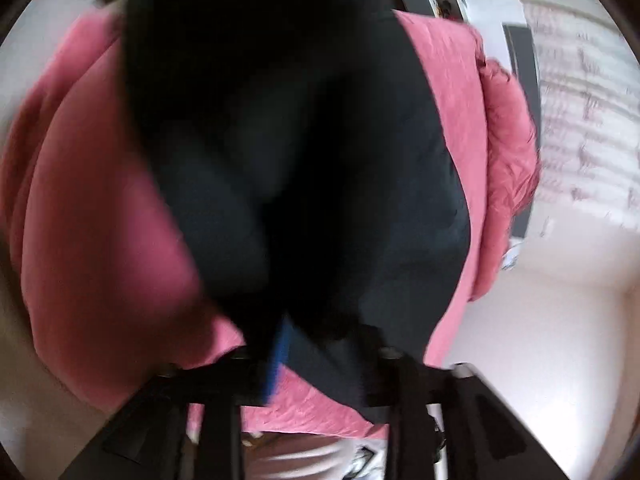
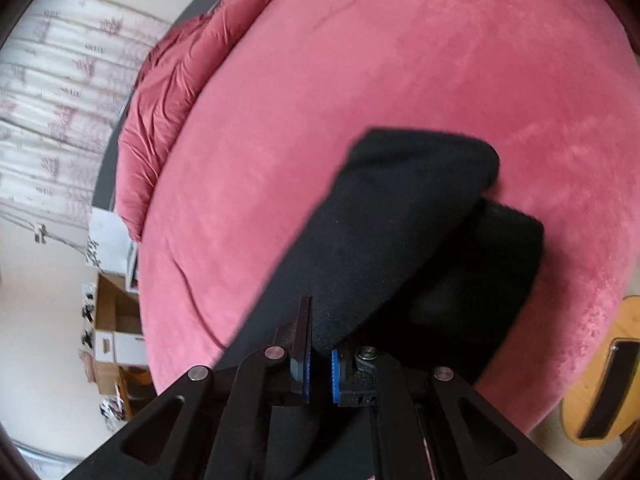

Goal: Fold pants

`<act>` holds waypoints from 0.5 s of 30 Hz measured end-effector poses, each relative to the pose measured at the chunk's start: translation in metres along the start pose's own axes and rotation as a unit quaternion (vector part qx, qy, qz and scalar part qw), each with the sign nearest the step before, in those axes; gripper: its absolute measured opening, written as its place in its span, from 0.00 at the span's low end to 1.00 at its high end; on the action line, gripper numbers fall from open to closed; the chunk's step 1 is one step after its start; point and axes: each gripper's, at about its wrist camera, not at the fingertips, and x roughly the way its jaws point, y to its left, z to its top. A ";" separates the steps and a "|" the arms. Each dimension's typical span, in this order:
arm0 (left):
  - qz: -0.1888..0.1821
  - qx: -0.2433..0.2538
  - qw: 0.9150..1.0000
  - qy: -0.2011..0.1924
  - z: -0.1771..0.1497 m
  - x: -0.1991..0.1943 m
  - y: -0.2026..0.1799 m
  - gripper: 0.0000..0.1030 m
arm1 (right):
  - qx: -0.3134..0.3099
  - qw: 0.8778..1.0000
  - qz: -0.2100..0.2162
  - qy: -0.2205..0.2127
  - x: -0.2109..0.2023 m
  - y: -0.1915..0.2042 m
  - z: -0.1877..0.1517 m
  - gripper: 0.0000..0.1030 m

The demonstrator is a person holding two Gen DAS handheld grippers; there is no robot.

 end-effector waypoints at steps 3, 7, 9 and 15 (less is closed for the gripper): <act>-0.044 -0.017 0.999 0.006 -0.010 -0.006 0.005 0.35 | 0.001 1.000 0.007 0.007 0.003 -0.004 -0.001 0.10; -0.051 0.011 0.998 -0.022 -0.002 -0.014 -0.019 0.35 | 0.005 1.000 0.008 0.004 0.006 -0.005 -0.001 0.10; -0.065 -0.006 0.997 -0.050 0.003 -0.023 -0.011 0.35 | 0.010 1.000 0.010 0.004 0.007 -0.005 -0.002 0.10; 0.047 -0.025 0.998 -0.036 0.010 -0.029 0.001 0.37 | 0.022 1.000 0.008 0.007 0.008 -0.010 -0.004 0.10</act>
